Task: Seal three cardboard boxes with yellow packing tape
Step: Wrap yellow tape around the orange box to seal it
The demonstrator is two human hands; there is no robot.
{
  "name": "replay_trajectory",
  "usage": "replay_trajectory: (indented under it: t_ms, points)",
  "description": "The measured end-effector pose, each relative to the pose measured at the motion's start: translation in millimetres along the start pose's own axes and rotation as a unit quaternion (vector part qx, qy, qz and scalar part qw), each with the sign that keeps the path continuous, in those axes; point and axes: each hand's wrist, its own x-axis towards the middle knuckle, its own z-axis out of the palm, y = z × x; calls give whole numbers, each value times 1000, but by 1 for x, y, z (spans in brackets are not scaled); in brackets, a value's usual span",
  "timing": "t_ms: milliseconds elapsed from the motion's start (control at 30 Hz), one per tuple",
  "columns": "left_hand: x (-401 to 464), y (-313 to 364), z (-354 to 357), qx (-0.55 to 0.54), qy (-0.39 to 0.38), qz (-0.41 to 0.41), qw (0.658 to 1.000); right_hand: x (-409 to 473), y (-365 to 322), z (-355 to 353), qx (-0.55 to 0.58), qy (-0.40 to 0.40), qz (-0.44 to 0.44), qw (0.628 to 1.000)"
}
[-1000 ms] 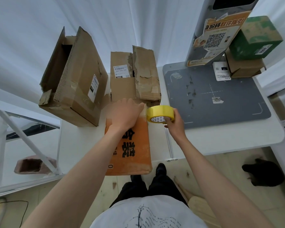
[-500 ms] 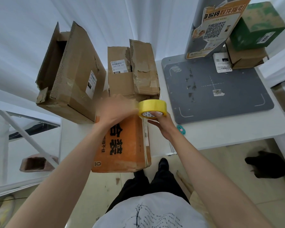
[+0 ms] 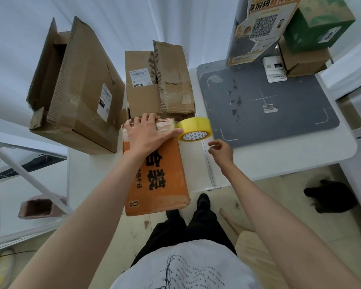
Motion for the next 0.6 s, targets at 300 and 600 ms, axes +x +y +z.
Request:
replay_trajectory:
  t_ms: [300,600]
  points:
    - [1,-7,5,4,0,-6,1000,12,54,0,-296,61,-7,953]
    - [2,-11,10,0,23,4,1000,20,60,18,-219,88,40,971]
